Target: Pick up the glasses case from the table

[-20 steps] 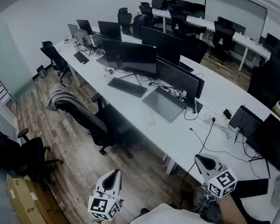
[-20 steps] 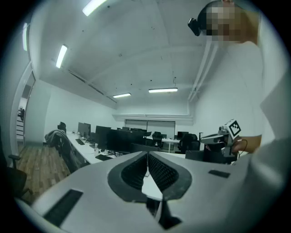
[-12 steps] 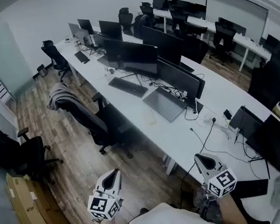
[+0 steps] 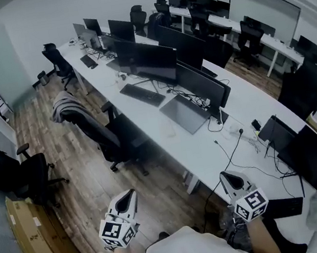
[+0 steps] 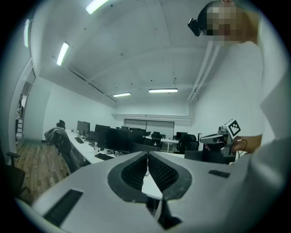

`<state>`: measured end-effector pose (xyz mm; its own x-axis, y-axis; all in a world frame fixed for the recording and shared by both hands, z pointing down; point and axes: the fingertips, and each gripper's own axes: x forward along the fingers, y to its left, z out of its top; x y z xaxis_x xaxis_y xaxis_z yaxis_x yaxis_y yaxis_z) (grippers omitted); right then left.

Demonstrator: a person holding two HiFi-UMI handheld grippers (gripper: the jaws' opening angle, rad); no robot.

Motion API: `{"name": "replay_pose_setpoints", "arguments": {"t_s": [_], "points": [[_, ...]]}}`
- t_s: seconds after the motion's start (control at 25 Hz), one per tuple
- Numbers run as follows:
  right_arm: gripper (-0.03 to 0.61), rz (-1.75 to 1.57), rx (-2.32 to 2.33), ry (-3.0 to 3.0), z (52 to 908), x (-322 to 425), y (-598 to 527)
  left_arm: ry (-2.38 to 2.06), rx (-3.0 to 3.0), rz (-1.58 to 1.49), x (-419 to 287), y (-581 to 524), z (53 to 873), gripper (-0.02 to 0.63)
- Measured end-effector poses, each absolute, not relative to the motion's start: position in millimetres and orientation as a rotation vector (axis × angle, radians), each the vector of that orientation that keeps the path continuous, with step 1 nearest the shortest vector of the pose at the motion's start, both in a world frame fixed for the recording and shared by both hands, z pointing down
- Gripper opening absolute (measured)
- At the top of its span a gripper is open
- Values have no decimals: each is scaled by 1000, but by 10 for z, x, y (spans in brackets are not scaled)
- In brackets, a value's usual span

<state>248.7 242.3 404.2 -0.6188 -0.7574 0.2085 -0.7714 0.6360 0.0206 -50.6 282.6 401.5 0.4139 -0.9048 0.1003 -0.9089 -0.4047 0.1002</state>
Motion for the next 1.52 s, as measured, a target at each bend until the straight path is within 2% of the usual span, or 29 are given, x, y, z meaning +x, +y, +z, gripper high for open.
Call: {"name": "replay_pose_setpoints", "arguments": {"t_s": [0.72, 1.52], "points": [[-2, 118, 1274, -2631, 4147, 1687, 2672, -1553, 2576, 41, -1200, 3059, 4207, 11], [-2, 172, 1290, -2602, 4309, 1593, 2515, -1517, 2553, 47, -1290, 2864, 4382, 11]]}}
